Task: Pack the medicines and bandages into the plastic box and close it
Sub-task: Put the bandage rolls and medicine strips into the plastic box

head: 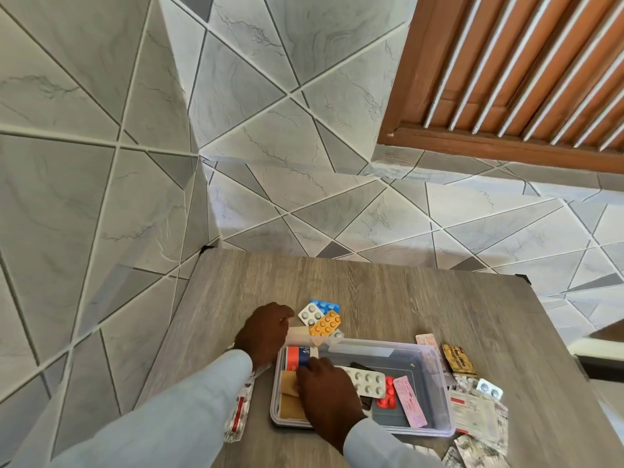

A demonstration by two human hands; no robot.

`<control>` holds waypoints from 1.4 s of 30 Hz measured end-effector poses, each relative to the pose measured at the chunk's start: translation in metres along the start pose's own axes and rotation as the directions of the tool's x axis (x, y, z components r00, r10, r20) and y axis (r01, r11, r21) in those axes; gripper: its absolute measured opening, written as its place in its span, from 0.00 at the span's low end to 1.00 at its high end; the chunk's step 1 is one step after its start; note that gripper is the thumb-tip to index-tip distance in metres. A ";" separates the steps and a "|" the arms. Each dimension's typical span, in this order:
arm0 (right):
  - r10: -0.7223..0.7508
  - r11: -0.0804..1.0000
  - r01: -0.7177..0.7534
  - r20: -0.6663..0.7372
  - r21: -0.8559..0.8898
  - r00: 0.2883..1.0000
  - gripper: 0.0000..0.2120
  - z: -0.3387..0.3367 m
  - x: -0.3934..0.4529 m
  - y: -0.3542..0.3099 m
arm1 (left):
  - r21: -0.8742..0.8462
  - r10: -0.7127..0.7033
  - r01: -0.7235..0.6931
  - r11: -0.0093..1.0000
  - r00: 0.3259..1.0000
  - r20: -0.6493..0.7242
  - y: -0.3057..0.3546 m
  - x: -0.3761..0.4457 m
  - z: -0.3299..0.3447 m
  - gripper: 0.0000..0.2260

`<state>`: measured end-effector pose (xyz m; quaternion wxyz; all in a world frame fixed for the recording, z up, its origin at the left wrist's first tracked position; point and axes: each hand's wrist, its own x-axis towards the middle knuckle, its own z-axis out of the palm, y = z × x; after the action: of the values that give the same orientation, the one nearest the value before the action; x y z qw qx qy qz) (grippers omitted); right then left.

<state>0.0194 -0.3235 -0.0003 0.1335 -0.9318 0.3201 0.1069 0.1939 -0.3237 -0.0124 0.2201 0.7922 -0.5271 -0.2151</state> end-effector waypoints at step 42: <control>0.025 0.998 -0.030 0.106 0.051 0.994 0.24 0.005 -0.028 -0.007 | 0.178 -0.052 0.001 0.984 0.958 0.281 -0.028 0.008 -0.021 0.23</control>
<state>0.0014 -0.3008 0.0037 0.1731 -0.9166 0.3282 0.1491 0.2301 -0.3192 -0.0121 0.0681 0.7765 -0.5594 -0.2821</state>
